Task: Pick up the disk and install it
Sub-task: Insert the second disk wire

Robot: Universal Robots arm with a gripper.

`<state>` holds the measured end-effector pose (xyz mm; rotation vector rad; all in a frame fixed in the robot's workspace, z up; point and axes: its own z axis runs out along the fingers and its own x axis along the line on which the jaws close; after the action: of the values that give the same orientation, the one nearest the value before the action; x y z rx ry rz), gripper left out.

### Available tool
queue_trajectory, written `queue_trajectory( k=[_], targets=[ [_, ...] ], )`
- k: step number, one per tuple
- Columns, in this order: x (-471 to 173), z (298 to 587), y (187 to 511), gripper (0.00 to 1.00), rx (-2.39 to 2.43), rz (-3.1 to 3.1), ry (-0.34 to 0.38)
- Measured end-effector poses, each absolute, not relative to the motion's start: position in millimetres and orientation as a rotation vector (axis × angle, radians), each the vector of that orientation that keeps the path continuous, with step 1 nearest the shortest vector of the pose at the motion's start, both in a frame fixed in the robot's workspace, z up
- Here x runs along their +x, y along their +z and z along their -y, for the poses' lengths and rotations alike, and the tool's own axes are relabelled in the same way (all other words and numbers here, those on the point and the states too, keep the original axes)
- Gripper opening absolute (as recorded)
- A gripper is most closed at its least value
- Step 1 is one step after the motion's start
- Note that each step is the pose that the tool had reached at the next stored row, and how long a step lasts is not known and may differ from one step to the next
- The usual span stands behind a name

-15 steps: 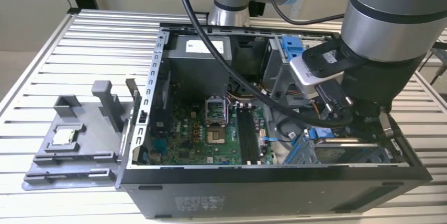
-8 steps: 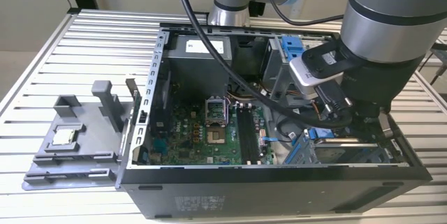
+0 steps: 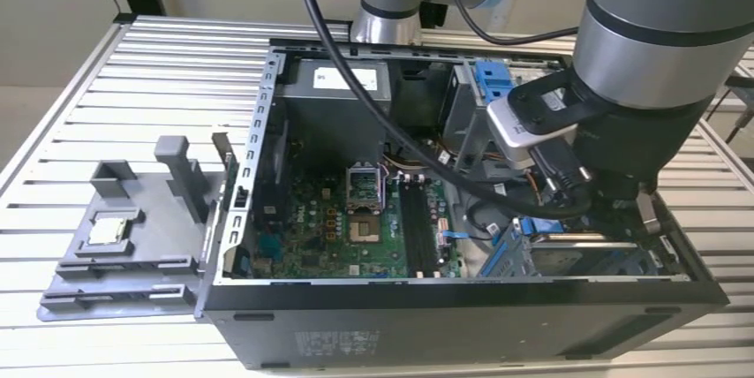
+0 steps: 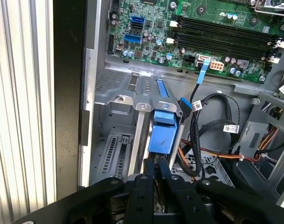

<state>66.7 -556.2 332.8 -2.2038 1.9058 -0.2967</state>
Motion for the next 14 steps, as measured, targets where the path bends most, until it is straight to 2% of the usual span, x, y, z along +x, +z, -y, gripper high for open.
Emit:
queue_trajectory(
  k=[14],
  targets=[
    [67.2,555.2,332.8,0.00,-2.156,-1.913,-0.250]
  ],
)
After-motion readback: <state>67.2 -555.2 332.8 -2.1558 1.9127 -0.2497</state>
